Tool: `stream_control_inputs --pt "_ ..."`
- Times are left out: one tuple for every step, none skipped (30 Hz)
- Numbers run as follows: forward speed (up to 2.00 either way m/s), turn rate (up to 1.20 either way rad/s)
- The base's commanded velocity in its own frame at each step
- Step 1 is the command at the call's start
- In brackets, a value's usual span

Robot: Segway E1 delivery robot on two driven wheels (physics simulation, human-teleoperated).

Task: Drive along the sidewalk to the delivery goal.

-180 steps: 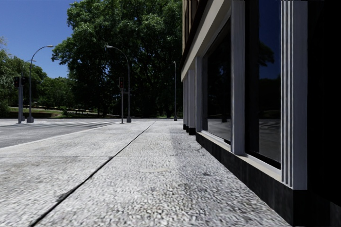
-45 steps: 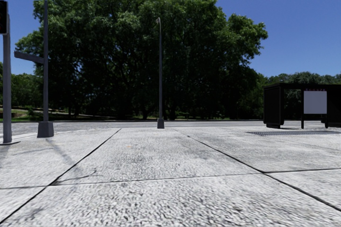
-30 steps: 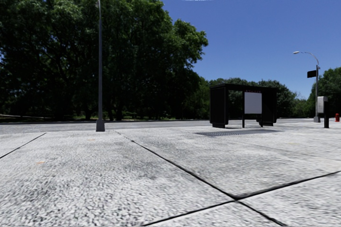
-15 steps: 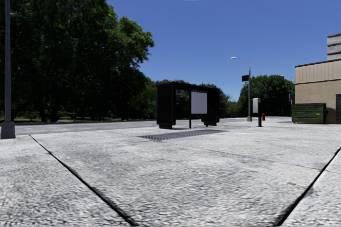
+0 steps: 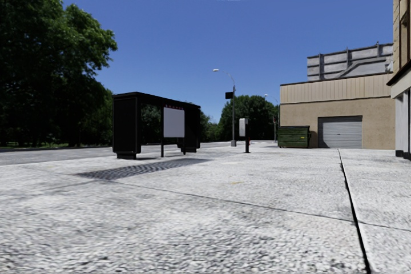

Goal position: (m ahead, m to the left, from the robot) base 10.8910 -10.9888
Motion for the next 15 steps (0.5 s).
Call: stream_control_inputs --pt "2.0 -0.67" --pt "2.0 -0.67" --pt "2.0 -0.67" --pt "2.0 -0.67" --pt "2.0 -0.67" --pt "2.0 -0.67" --pt "2.0 -0.67" --pt "2.0 -0.67" --pt "2.0 -0.67" --pt "2.0 -0.67" --pt "2.0 -0.67" --pt "2.0 -0.67" --pt "2.0 -0.67" --pt "2.0 -0.67" --pt "2.0 -0.67"
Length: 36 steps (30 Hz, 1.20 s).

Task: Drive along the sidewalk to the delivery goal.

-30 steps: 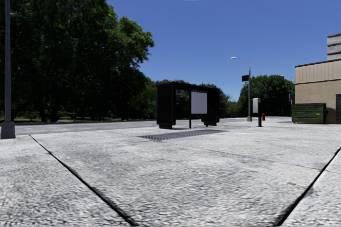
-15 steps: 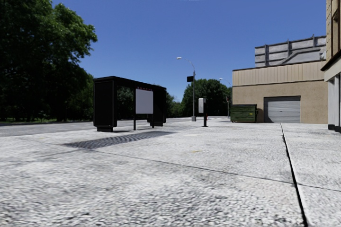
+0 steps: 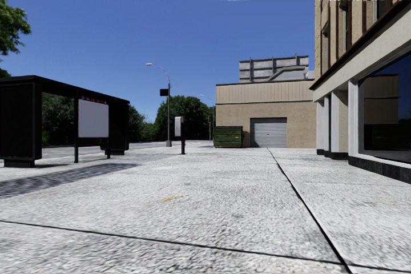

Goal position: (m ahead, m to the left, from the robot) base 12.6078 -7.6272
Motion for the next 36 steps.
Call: stream_control_inputs --pt "2.0 -0.67" --pt "2.0 -0.63" --pt "2.0 -0.1" --pt "2.0 -0.1" --pt "2.0 0.0" --pt "2.0 0.0" --pt "2.0 0.0" --pt "2.0 0.0" --pt "2.0 0.0" --pt "2.0 0.0" --pt "2.0 0.0" --pt "2.0 0.0" --pt "2.0 0.0" --pt "2.0 0.0" --pt "2.0 0.0" --pt "2.0 0.0" --pt "2.0 0.0" --pt "2.0 0.0" --pt "2.0 0.0" --pt "2.0 0.0" --pt "2.0 0.0" --pt "2.0 0.0" --pt "2.0 0.0" --pt "2.0 0.0" --pt "2.0 0.0" --pt "2.0 0.0" --pt "2.0 0.0" --pt "2.0 0.0" --pt "2.0 0.0" --pt "2.0 0.0" --pt "2.0 0.0" --pt "2.0 0.0" --pt "2.0 0.0" --pt "2.0 0.0" --pt "2.0 0.0" --pt "2.0 0.0"
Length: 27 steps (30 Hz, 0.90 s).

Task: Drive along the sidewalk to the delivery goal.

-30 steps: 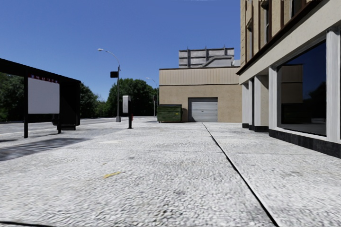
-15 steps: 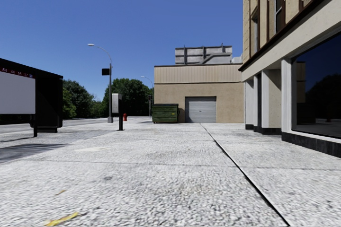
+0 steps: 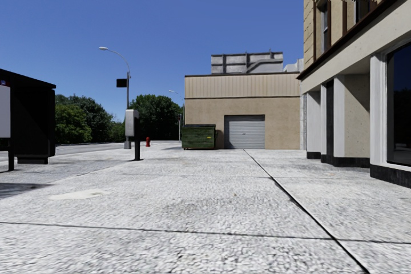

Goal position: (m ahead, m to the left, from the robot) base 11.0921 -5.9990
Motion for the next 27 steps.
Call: stream_control_inputs --pt "2.0 0.0" --pt "2.0 0.0" --pt "2.0 0.0" --pt "2.0 0.0" --pt "2.0 0.0" --pt "2.0 0.0" --pt "2.0 0.0" --pt "2.0 0.0" --pt "2.0 0.0" --pt "2.0 0.0" --pt "2.0 0.0" --pt "2.0 0.0" --pt "2.0 0.0" --pt "2.0 0.0" --pt "2.0 0.0" --pt "2.0 0.0" --pt "2.0 0.0" --pt "2.0 0.0" --pt "2.0 0.0" --pt "2.0 0.0" --pt "2.0 0.0" --pt "2.0 0.0" --pt "2.0 -0.16" --pt "2.0 -0.16" --pt "2.0 -0.22" --pt "2.0 -0.24" --pt "2.0 -0.24"
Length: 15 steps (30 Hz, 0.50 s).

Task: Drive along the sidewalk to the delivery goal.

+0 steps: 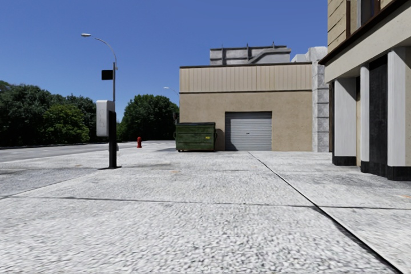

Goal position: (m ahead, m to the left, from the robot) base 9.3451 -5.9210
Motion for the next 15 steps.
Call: stream_control_inputs --pt "2.0 -0.24" --pt "2.0 -0.26" --pt "2.0 -0.26" --pt "2.0 -0.31" --pt "2.0 -0.31" --pt "2.0 -0.36" --pt "2.0 -0.37" --pt "2.0 -0.37" --pt "2.0 -0.37" --pt "2.0 -0.38" --pt "2.0 -0.38" --pt "2.0 -0.38" --pt "2.0 -0.38" --pt "2.0 -0.38" --pt "2.0 -0.38"
